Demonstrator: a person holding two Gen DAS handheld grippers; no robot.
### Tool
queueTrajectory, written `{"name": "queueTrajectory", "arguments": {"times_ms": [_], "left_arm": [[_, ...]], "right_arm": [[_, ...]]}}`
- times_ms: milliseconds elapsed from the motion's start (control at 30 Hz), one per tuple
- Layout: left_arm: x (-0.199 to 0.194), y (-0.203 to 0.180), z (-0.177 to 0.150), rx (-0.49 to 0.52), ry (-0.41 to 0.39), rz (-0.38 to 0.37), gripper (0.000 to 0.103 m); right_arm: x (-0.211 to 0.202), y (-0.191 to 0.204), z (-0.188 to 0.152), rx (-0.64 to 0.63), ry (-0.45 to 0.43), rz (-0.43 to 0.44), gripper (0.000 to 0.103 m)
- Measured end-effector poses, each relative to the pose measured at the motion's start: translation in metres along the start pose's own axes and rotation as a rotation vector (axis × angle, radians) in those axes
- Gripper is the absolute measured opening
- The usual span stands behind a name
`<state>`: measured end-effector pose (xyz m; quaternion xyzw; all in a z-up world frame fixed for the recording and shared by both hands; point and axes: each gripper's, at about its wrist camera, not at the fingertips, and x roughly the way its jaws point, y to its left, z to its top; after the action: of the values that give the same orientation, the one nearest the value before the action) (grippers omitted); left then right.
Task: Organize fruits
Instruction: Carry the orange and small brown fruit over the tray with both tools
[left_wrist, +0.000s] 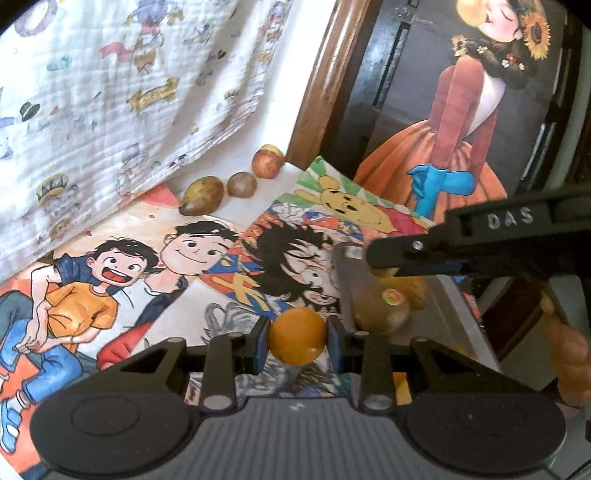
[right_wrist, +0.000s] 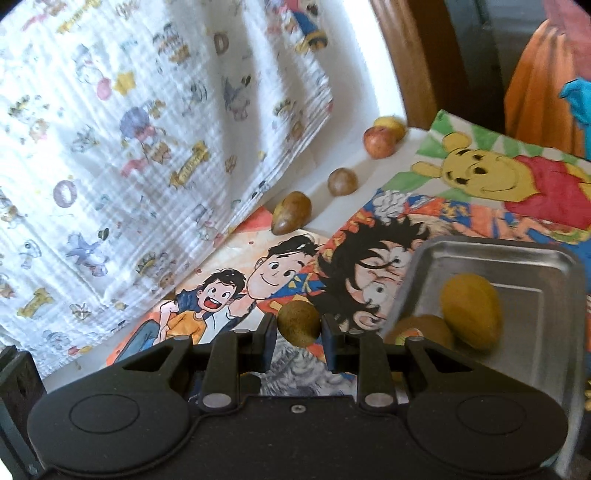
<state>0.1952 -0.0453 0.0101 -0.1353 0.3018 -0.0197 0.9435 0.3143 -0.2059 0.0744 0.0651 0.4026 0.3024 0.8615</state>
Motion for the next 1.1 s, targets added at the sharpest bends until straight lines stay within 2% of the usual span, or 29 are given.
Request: {"name": "queueTrajectory", "arguments": {"times_ms": [200, 633, 967, 1100], "left_arm": [[-0.016, -0.019, -0.013, 0.024, -0.01, -0.057, 0.035], [-0.026, -0.061, -0.044, 0.114, 0.034, -0.201, 0.035], [-0.006, -0.084, -0.066, 0.181, 0.132, -0.274, 0.035], [-0.002, -0.088, -0.066, 0.187, 0.134, -0.299, 0.035]], "right_arm": [[-0.041, -0.011, -0.03, 0.018, -0.054, -0.04, 0.028], [-0.103, -0.041, -0.106, 0.121, -0.131, -0.097, 0.028], [-0.106, -0.071, -0.145, 0.161, -0.114, -0.166, 0.028], [-0.101, -0.077, -0.149, 0.154, -0.108, -0.175, 0.028]]}}
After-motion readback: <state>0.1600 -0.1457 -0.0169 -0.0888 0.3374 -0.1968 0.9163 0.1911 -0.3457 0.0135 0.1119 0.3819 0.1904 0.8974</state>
